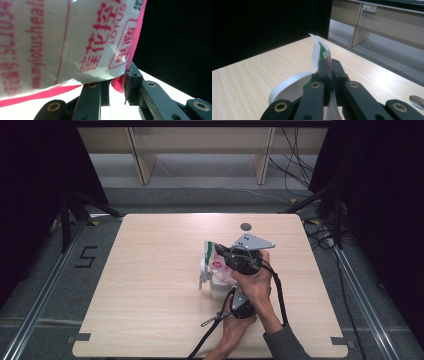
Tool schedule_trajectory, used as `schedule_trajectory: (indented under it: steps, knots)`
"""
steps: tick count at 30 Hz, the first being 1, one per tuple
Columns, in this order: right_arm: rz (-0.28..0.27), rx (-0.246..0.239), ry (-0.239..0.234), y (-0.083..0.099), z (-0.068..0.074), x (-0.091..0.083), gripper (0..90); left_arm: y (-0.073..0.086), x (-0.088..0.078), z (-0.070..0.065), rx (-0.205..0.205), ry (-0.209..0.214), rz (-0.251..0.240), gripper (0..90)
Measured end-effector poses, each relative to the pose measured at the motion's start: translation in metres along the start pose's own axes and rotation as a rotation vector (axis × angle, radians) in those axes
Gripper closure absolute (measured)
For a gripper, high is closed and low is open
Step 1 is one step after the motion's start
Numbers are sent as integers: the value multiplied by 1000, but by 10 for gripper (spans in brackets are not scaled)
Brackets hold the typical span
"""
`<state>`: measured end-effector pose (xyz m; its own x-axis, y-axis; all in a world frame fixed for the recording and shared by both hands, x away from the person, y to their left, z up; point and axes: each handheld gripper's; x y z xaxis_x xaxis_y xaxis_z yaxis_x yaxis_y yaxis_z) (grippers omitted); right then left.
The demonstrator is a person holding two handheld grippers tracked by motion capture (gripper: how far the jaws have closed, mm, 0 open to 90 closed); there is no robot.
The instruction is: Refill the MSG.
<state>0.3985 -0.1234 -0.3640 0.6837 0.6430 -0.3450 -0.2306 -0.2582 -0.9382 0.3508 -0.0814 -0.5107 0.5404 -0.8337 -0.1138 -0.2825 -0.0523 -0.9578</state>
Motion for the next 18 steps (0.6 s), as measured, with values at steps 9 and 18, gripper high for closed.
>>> schedule_trajectory:
  steps: [9, 18]
  knots:
    - [1, -2, -7, -1, -1, -1, 893, 0, 0, 0, 4, -2, -1, 765]
    - [-4, -38, -7, -1, 0, 1, 892, 0, -1, 0, 7, -5, -1, 764]
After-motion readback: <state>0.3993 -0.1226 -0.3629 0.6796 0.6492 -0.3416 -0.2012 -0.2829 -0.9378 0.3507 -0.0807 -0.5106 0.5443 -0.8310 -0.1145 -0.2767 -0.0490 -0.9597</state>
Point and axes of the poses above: each handheld gripper's, and its own axes: x roughly forward along the jaws, y roughly out of its underside, z roughly to its left, and after that the axes turned 2 degrees about y, right-handed
